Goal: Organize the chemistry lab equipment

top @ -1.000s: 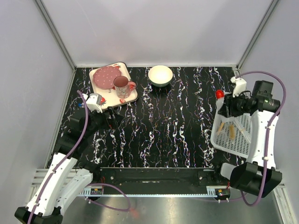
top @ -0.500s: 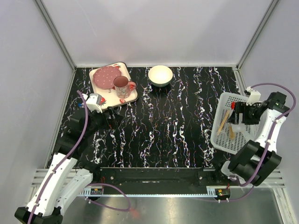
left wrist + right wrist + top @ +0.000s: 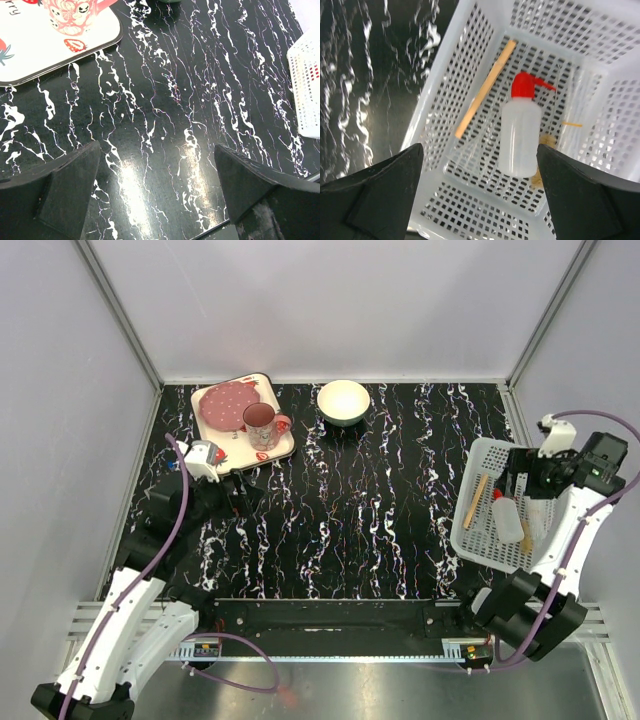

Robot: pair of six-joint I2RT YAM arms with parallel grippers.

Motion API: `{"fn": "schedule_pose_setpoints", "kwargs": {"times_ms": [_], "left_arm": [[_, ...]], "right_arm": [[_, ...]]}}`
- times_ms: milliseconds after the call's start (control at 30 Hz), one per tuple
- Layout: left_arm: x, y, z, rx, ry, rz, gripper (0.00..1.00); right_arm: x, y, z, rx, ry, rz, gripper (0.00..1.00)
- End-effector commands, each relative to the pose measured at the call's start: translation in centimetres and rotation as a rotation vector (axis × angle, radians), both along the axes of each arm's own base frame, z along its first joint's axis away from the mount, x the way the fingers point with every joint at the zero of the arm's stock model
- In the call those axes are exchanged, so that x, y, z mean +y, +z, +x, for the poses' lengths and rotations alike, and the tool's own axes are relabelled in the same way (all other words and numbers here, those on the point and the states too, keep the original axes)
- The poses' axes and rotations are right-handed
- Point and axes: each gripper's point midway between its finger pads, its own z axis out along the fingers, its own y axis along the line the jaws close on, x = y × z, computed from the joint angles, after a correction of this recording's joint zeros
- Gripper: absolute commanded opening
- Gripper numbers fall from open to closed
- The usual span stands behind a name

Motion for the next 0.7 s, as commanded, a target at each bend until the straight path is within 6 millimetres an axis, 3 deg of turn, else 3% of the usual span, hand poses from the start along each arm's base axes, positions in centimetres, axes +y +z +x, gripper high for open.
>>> {"fn": "schedule_pose_setpoints", "kwargs": {"times_ms": [0, 33, 267, 500, 667], "left_arm": [[0.4, 3.2, -0.2, -0.048, 0.015, -0.010, 0.99], [0.6, 4.8, -0.2, -0.078, 0.023, -0.018, 0.99], [2.3, 9.9, -1.0, -0.143, 0.090, 0.002, 0.99], [3.6, 14.6, -1.9, -0.228, 0.123, 0.031, 0.99], [4.5, 15.6, -2.4, -0.253, 0.157, 0.040, 0.99]], "right_arm": [[-0.9, 7.1, 2.7, -0.229, -0.168, 0.020, 1.00], [-1.3, 8.5, 3.4, -0.285, -0.198, 0.017, 1.00], [-1.6, 15.6, 3.8, -0.455, -0.314, 0.047, 1.00], [-0.7, 18.9, 3.4, -0.528, -0.309, 0.054, 1.00], [-0.1, 19.1, 3.5, -0.534, -0.279, 0.075, 1.00]]}}
